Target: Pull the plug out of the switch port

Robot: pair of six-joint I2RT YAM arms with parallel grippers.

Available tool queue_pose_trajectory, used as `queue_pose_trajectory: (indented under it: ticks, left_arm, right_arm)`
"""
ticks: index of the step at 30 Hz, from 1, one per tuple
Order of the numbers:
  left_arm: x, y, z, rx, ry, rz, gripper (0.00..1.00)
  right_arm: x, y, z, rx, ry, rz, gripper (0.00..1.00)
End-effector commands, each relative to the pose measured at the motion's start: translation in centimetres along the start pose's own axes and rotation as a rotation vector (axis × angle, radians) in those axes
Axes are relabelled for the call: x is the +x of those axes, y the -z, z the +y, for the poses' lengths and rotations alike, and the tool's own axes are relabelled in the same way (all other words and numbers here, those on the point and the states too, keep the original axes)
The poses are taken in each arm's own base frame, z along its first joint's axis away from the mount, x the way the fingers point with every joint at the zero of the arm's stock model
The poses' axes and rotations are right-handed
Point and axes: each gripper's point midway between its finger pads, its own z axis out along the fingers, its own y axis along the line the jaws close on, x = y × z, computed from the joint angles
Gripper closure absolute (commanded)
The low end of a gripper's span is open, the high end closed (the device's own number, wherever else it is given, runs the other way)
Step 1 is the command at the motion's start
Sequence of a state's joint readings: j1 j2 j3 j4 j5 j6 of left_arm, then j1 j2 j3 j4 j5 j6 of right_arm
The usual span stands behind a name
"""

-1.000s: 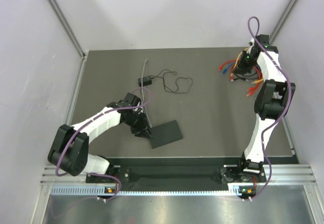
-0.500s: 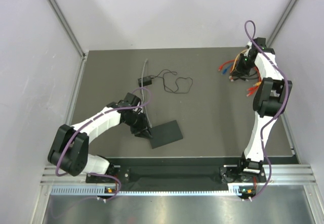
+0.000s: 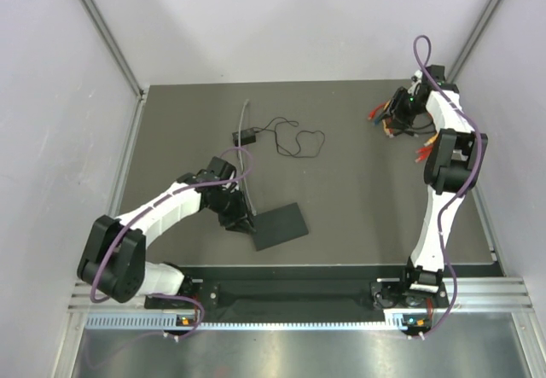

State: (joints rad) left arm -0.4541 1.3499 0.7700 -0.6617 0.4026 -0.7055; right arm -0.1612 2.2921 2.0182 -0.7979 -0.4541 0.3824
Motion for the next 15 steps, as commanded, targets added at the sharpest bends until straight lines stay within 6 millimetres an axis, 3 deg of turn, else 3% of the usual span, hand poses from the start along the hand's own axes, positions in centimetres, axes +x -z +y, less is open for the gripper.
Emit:
queue_pose_trajectory:
  ticks: [1, 6, 7, 9, 10, 11, 13, 15]
  left_arm:
    - [0.2, 0.6, 0.3, -0.008, 0.007, -0.02, 0.7]
    - [-0.7, 1.9, 1.0, -0.055, 0.027, -0.113, 0.68]
    - [-1.2, 2.2, 1.3, -0.07, 0.037, -0.145, 0.66]
    - [-1.9, 3.0, 1.5, -0.062, 0.051, -0.186, 0.65]
    - [-1.9, 3.3, 1.6, -0.066, 0.055, -0.188, 0.65]
    - [-1.9, 3.4, 1.8, -0.065, 0.061, -0.191, 0.64]
    - [-1.6, 3.2, 1.9, -0.058, 0.078, -0.175, 0.64]
    - [-1.3, 2.6, 2.1, -0.048, 0.095, -0.157, 0.64]
  right_arm:
    - [-2.3, 3.0, 2.9, -0.067, 0.044, -0.093, 0.55]
    - [0.2, 5.4, 6.1, -0.114, 0.105, -0.088, 0.54]
    - [2.3, 4.6, 6.9, -0.121, 0.121, -0.046, 0.54]
    - [4.1, 5.3, 9.1, -0.163, 0.156, -0.044, 0.54]
    - [6.4, 4.3, 10.1, -0.194, 0.166, -0.002, 0.55]
    - [8.3, 4.5, 12.3, -0.231, 0.208, 0.016, 0.54]
    - [12.3, 3.3, 14.6, -0.268, 0.25, 0.082, 0.54]
    - [15.0, 3.2, 16.5, -0.309, 0.282, 0.118, 0.54]
